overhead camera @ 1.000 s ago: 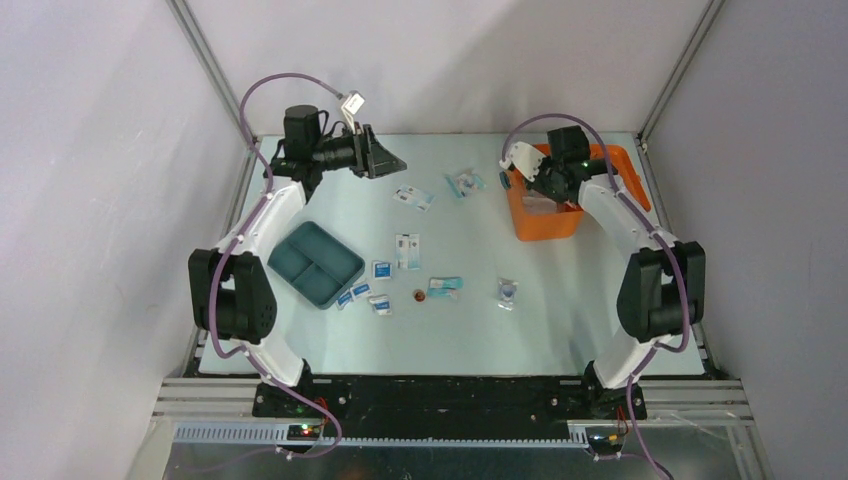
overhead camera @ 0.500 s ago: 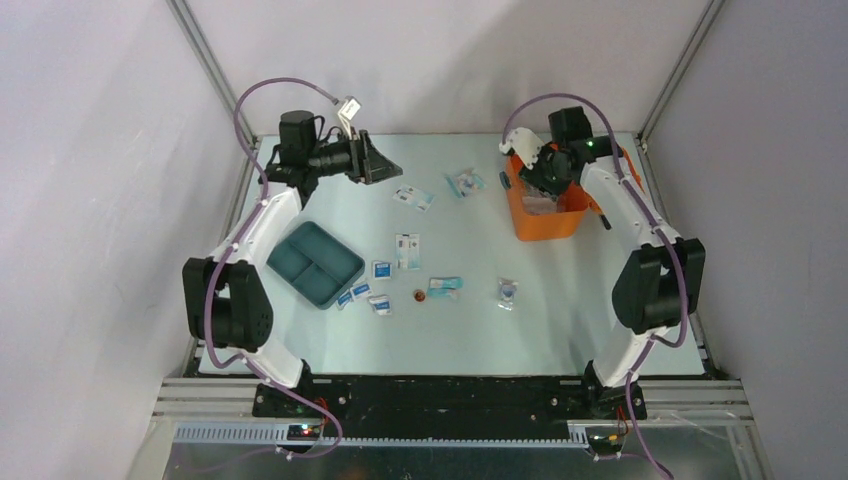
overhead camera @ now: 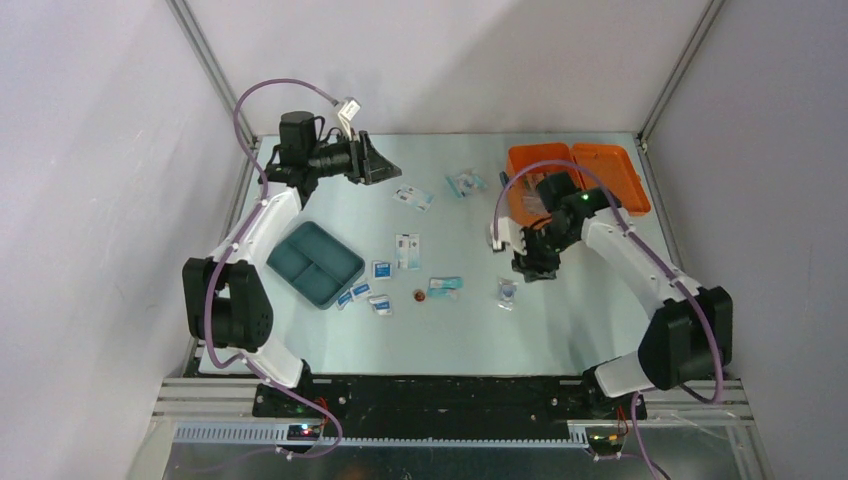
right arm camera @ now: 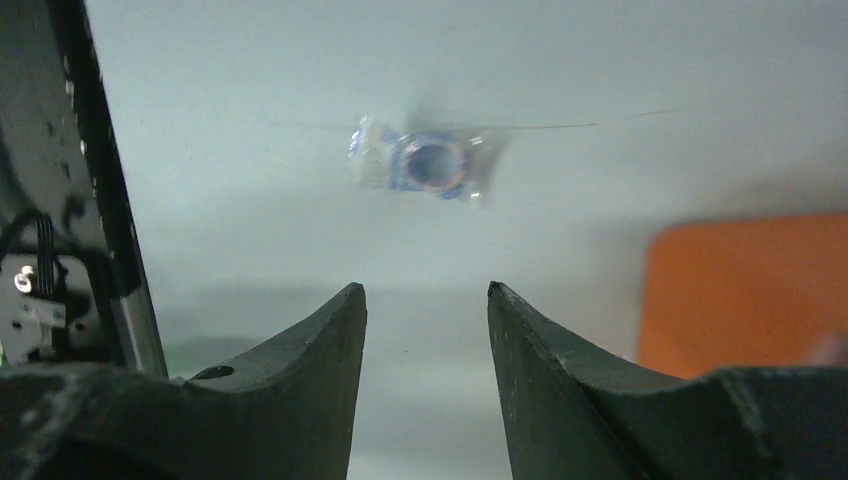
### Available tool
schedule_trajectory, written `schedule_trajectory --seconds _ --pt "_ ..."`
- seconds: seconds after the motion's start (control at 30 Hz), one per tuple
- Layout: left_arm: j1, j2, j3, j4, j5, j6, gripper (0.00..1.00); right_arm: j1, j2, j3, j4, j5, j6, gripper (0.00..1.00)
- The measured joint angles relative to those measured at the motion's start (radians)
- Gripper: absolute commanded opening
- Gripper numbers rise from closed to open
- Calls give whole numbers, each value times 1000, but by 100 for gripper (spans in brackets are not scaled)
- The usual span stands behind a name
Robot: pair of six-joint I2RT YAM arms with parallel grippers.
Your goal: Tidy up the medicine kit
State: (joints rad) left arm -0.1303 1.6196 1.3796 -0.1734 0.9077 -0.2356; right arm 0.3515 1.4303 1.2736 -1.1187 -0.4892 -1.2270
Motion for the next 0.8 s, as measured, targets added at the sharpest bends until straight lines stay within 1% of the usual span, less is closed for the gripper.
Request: schedule_trajectory --seconds 0.13,0.23,0.4,0.63,0.8 --pt "0 0 0 -2 -8 0 57 -1 52 -119 -2 9 -164 57" --pt "0 0 -5 -1 -13 0 56 3 74 -163 22 9 -250 60" --pt "1 -2 -37 -17 -18 1 57 22 126 -164 65 -26 -390 63" --pt "1 -41 -82 -39 -27 8 56 48 214 -164 102 -39 -542 63" --pt "3 -79 -108 -54 -34 8 57 73 253 -164 124 -38 -607 60"
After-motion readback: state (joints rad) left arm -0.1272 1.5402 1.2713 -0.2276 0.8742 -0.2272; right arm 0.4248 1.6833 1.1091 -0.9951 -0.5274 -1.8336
